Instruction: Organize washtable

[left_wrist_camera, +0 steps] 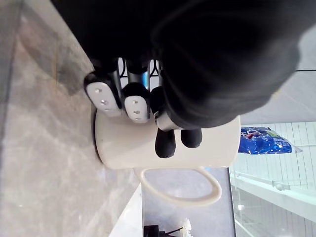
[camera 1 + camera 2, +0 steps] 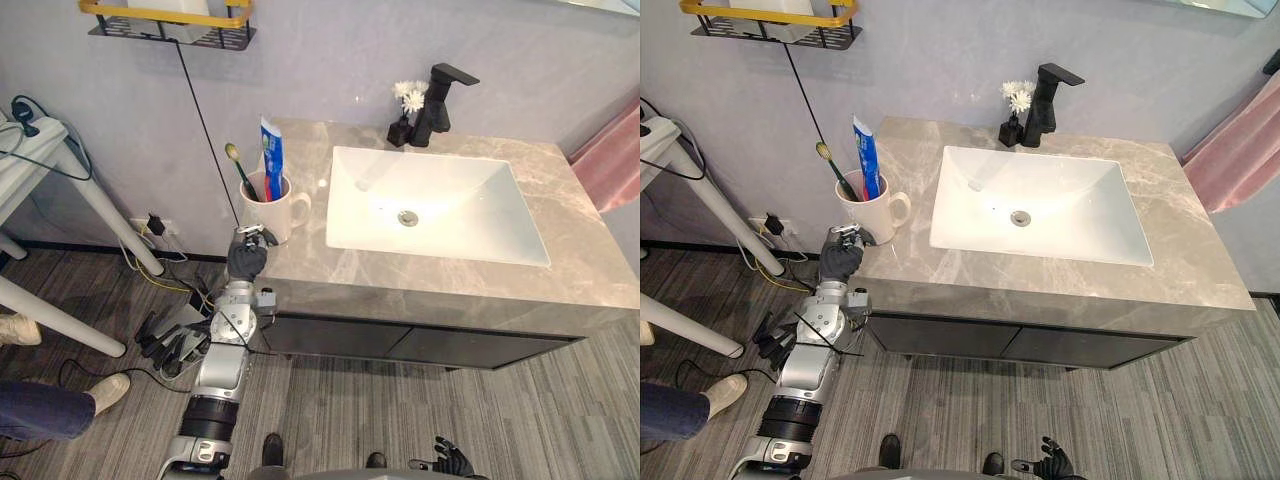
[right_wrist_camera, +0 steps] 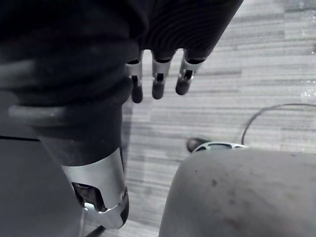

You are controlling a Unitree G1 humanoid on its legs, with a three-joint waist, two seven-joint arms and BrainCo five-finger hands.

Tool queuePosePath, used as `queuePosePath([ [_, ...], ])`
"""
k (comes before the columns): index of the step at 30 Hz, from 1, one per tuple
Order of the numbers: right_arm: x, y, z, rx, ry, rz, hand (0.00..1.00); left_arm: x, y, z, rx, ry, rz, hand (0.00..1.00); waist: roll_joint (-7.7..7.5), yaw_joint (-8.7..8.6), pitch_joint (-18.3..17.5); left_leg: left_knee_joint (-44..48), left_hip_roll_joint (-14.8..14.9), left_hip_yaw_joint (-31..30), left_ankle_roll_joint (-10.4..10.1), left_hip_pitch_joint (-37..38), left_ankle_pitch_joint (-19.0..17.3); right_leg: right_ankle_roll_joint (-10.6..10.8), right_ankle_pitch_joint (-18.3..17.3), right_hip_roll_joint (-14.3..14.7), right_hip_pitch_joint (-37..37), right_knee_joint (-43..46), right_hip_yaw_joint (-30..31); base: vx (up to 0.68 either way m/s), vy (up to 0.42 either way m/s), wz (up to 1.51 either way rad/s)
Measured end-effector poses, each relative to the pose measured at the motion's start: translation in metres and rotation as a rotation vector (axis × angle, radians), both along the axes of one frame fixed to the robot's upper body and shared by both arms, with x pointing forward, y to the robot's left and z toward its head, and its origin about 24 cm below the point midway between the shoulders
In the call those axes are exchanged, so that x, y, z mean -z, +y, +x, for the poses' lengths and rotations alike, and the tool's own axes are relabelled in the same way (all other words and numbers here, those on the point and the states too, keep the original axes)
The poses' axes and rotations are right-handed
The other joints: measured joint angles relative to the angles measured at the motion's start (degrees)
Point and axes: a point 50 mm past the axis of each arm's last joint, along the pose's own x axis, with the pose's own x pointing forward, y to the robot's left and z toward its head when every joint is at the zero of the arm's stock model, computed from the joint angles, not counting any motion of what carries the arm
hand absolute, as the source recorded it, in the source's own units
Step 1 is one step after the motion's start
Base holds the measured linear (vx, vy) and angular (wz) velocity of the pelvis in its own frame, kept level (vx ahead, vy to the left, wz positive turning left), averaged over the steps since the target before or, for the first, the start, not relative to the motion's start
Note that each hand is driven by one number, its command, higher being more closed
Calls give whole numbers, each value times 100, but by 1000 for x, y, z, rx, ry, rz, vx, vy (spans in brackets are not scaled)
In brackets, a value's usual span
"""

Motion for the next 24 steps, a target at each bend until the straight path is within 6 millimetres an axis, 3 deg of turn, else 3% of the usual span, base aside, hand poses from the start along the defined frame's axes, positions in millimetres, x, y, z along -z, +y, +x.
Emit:
queuePosePath([
  [8, 0, -1, 0, 35, -3, -1, 0, -9, -22, 5, 106, -29, -5, 100, 15, -13, 9, -1, 9, 91, 6, 24, -5, 2, 36, -2, -24, -17, 62, -10, -3, -6],
  [12, -5, -1, 4, -37, -38, -14, 0, -9, -17, 5, 101, -26, -7, 100, 24, -18, 15, -1, 34, 196, -7, 21, -30, -4, 49, 20, -91, -24, 180, -4, -8, -14],
  [24, -2, -3, 2, 1, -22, -10, 0, 1, -10, 11, 67, 30, 5, 100, 33, -22, 22, 24, 14, 222, -6, 10, -40, 3, 80, 2, -120, -22, 216, 2, -1, -2],
])
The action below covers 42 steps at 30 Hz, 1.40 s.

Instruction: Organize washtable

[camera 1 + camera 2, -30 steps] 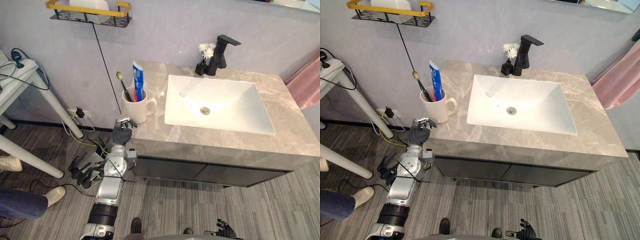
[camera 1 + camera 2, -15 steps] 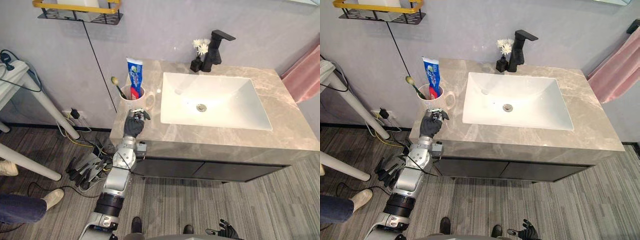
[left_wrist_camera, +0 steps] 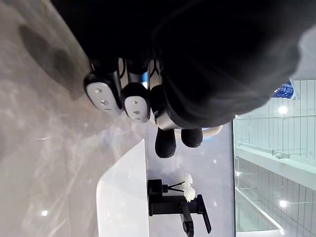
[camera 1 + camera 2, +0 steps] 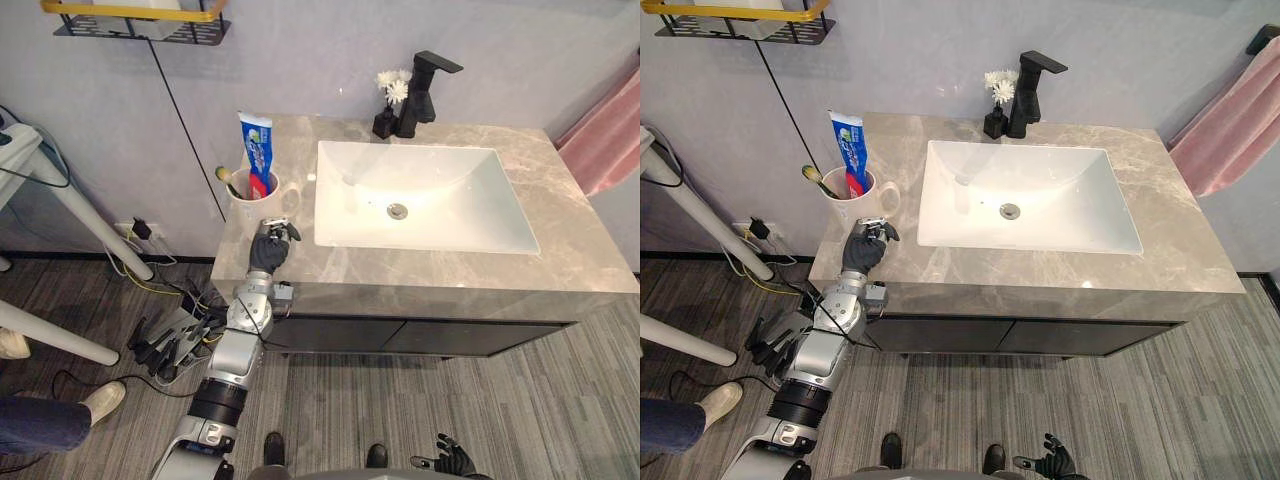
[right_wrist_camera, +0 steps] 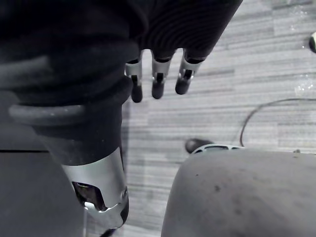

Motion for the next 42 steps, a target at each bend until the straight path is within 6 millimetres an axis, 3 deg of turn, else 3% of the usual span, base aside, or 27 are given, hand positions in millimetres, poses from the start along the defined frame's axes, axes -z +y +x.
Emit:
queuePosePath([
  [14, 1, 0, -1, 26, 4, 4, 0, 16, 6, -17, -8, 50, -20, 100, 30, 20, 15, -24, -1, -8, 1, 80, -1, 3, -1, -5, 95, -1, -19, 0, 0, 0],
  [25, 1, 0, -1, 25, 4, 4, 0, 17, 11, -16, -25, 51, -11, 100, 32, 14, 13, -25, 1, 3, 0, 80, -1, 3, 0, -3, 85, -2, -5, 0, 0, 0],
  [36, 1, -5, -1, 12, 15, -8, 0, 2, 54, 7, -190, 32, 36, 100, 57, 3, 38, -22, 6, 43, 0, -44, -2, 4, 13, 5, -106, -2, 56, 1, -1, -2],
  [42, 0, -6, 4, -4, 2, -11, 0, -19, 78, 19, -264, -10, 82, 100, 47, 2, 229, 12, 3, 88, 2, -136, -1, -15, 62, 8, -217, -1, 154, 3, -4, -7],
])
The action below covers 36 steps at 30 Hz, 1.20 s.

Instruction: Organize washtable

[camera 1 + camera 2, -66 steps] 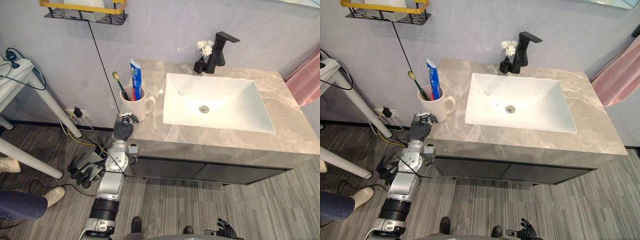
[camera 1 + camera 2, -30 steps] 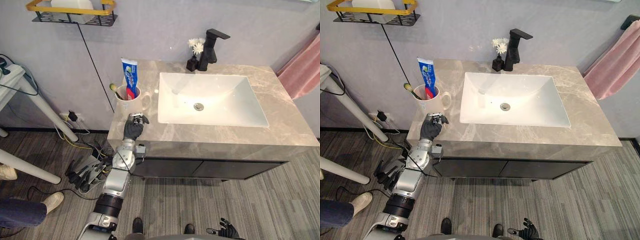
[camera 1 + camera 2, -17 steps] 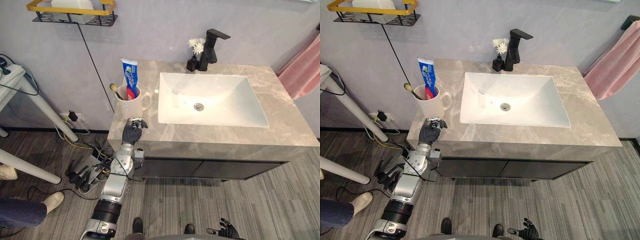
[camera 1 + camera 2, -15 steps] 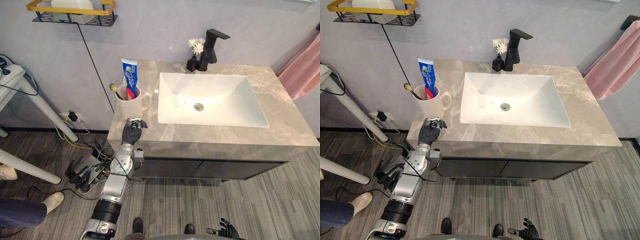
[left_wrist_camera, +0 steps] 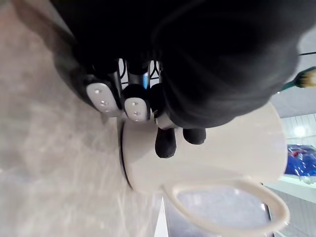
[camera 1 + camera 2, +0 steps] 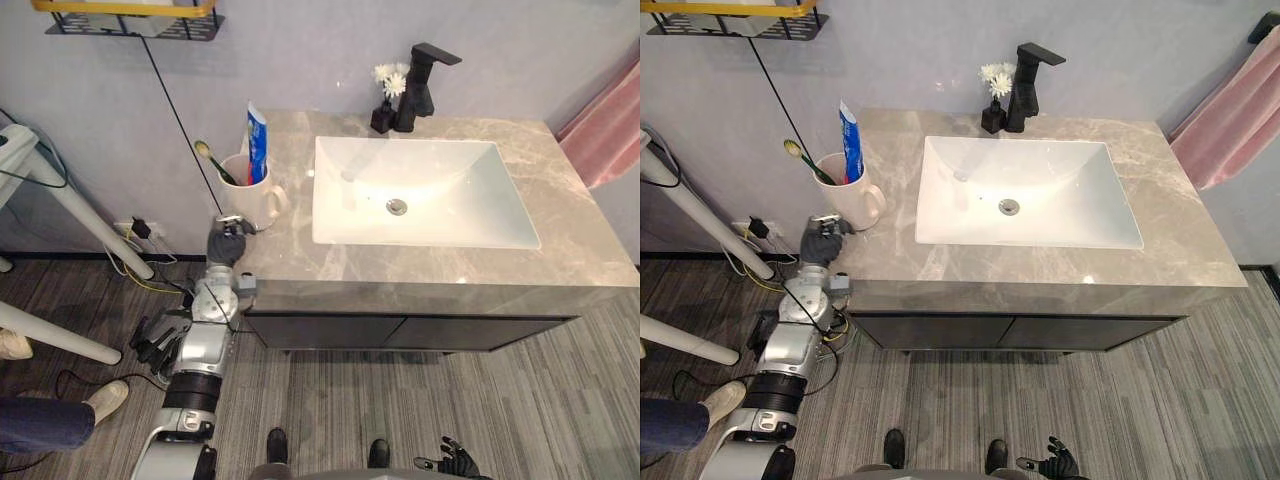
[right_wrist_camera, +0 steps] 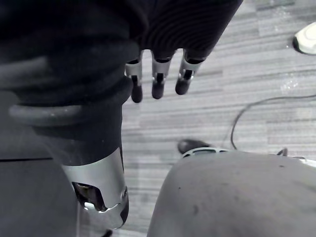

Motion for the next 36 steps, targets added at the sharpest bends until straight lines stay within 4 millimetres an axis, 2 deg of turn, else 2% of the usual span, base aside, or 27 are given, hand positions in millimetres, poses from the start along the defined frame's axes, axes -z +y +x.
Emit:
queuePosePath([
  [10, -4, 0, 11, -34, -39, 6, 0, -30, 8, 13, -14, -86, -10, 100, -18, -11, 324, 8, -17, 1, 6, -119, 4, -8, 45, -8, -155, 6, 51, -7, -2, -3],
  [20, -10, 1, 23, -69, -91, -5, 0, -50, -8, 13, 30, -180, -12, 100, -32, -51, 581, 11, -42, 3, 10, -205, 5, -10, 43, -28, -288, 70, 100, -1, -1, -1],
  [25, -14, 2, 30, -77, -123, -5, 0, -50, -13, 13, 48, -184, -10, 100, -29, -156, 588, 12, -62, 5, 17, -201, 1, -11, 42, -46, -294, 87, 115, 0, 0, 0],
  [30, -15, 3, 32, -85, -132, -3, 0, -49, -15, 10, 60, -186, -12, 100, -26, -155, 590, 12, -73, 12, 24, -188, -3, -17, 36, -59, -307, 128, 137, 0, 0, 0],
  [36, -16, 4, 33, -93, -142, -2, 0, -32, -29, -23, 133, -204, -96, 100, -6, -157, 591, 12, -75, -1, 25, -172, -4, -41, 15, -60, -298, 147, 137, 0, 0, 0],
])
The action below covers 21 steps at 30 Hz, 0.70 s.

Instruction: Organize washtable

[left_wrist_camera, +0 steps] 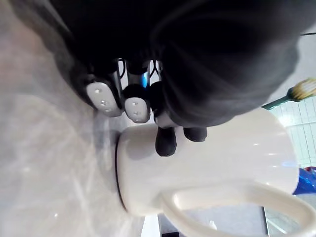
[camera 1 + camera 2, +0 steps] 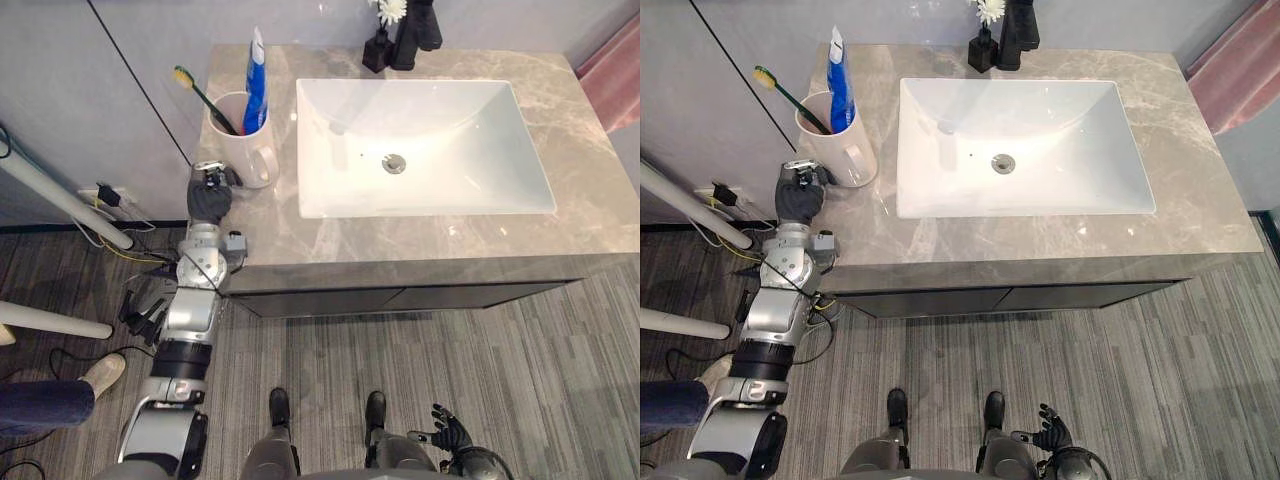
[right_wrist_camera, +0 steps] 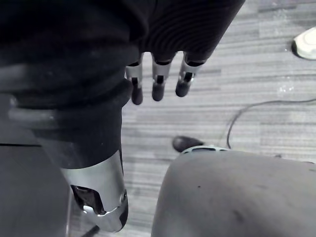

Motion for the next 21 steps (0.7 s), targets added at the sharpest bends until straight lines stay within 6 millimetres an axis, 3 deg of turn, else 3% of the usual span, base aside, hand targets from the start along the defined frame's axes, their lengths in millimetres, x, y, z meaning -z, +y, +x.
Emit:
queuePosePath([
  [4, 0, 0, -1, -12, 7, 5, 0, 15, -12, -21, 97, 13, -65, 100, 19, 42, -9, 0, 1, 0, 1, 62, -1, -5, -4, -1, 55, 16, 1, 0, 0, 0],
  [14, 0, -4, -9, -35, 23, -4, 0, 45, -27, -35, 213, 129, -187, 100, 181, 23, -345, -2, 3, -1, 3, 140, -4, 30, -63, -13, 52, 102, 6, -14, -1, 0],
  [21, 1, -1, -10, -52, 31, -2, 0, 33, -31, -5, 193, 121, -145, 100, 117, -1, -400, -2, 2, -3, 5, 79, -1, 58, -41, -12, 12, 93, 4, 0, 0, 0],
])
